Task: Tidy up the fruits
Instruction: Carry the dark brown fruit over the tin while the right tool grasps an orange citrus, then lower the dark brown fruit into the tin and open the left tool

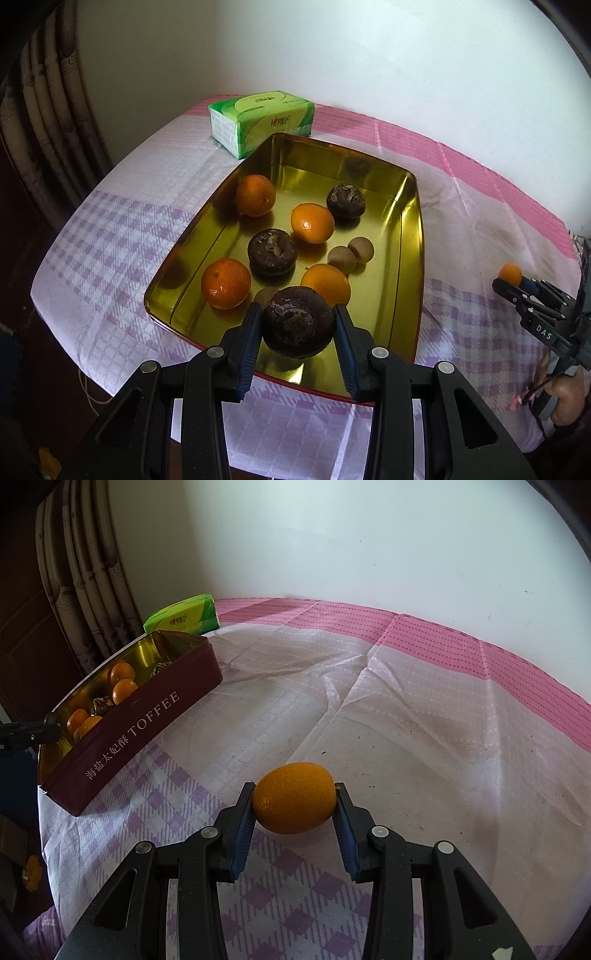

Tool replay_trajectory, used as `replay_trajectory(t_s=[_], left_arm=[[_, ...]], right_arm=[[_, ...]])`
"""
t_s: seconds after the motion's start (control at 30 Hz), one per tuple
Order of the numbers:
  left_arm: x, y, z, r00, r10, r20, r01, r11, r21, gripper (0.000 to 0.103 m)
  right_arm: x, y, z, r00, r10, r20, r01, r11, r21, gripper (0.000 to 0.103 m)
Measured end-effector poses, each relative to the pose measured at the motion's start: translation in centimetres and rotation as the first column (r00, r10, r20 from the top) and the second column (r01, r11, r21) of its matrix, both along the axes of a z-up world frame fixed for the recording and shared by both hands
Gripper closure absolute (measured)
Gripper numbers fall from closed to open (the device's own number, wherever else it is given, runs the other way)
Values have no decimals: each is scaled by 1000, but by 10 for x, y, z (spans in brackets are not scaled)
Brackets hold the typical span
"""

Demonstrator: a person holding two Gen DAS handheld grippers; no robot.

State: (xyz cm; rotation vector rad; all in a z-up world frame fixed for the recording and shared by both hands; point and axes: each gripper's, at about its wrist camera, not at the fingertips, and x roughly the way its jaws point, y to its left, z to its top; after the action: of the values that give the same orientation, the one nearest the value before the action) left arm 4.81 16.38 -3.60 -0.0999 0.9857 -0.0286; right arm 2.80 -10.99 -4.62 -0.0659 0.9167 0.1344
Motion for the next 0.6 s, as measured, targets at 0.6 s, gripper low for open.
replay_trajectory(t_s=[0.6], left_arm=[[-3,-5,9,999,5,44,-8,997,76,63]], right_arm=[[-1,0,-4,1000,-4,-10,4,1000,-6,66]])
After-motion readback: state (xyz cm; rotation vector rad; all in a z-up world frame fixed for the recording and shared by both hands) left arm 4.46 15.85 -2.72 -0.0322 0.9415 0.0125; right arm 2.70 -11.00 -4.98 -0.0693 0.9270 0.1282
